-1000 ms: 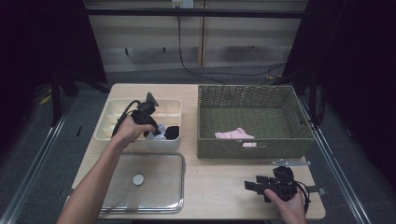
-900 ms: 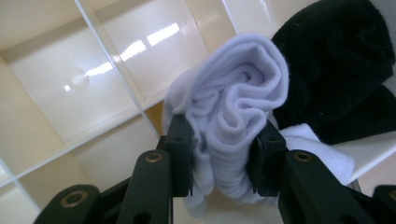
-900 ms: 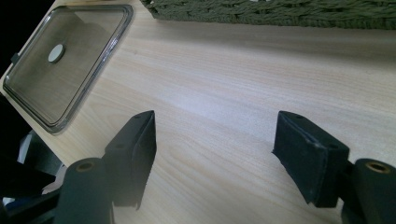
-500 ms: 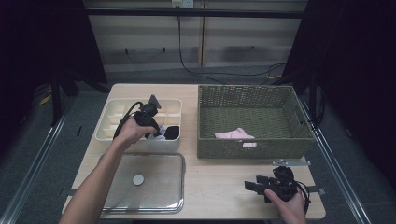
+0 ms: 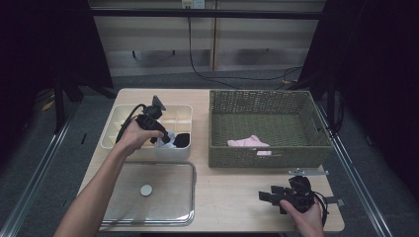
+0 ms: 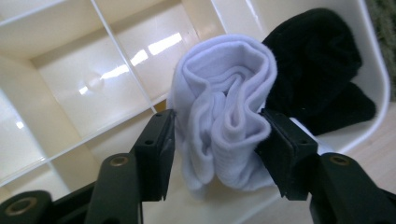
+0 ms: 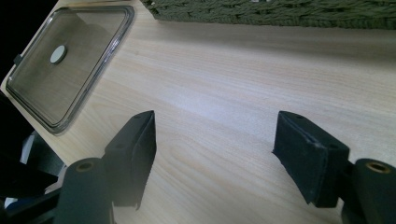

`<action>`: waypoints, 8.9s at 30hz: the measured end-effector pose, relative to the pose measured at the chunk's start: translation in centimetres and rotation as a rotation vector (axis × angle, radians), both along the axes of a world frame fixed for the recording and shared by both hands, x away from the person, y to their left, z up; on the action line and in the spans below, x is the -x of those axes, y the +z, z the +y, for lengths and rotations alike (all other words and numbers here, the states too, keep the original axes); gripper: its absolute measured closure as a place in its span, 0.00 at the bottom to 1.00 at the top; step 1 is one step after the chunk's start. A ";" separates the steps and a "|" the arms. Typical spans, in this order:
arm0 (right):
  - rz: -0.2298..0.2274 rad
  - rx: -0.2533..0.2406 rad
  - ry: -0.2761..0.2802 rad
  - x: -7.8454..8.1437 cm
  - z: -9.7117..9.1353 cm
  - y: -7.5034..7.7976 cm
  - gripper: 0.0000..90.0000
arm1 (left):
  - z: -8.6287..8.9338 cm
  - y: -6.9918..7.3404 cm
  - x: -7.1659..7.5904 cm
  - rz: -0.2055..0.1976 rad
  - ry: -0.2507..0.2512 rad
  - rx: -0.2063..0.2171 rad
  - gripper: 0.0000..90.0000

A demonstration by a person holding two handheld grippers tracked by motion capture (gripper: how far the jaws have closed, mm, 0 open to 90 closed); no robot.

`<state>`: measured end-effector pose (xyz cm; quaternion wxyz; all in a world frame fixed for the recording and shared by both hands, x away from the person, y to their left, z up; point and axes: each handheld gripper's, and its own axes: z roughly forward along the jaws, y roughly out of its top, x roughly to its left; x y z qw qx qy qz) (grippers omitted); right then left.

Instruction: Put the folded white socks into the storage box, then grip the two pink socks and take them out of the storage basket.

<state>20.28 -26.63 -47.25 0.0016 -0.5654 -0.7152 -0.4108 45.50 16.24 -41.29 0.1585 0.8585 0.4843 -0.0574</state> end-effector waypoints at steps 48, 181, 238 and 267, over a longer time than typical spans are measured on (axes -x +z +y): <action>-0.001 0.006 0.007 0.1 -0.1 0.0 0.33 | -1.2 -2.8 0.1 0.018 -0.012 -0.038 0.81; 0.087 0.187 0.020 -21.4 0.4 9.5 0.67 | 4.3 -4.1 18.4 -0.292 -0.044 0.458 0.33; 0.340 0.199 0.005 -26.1 0.3 4.3 0.95 | 4.8 -4.3 18.0 -0.289 -0.043 0.471 0.32; 0.188 0.048 -0.051 -24.3 -2.0 9.7 0.95 | 4.8 -4.3 18.0 -0.293 -0.036 0.473 0.32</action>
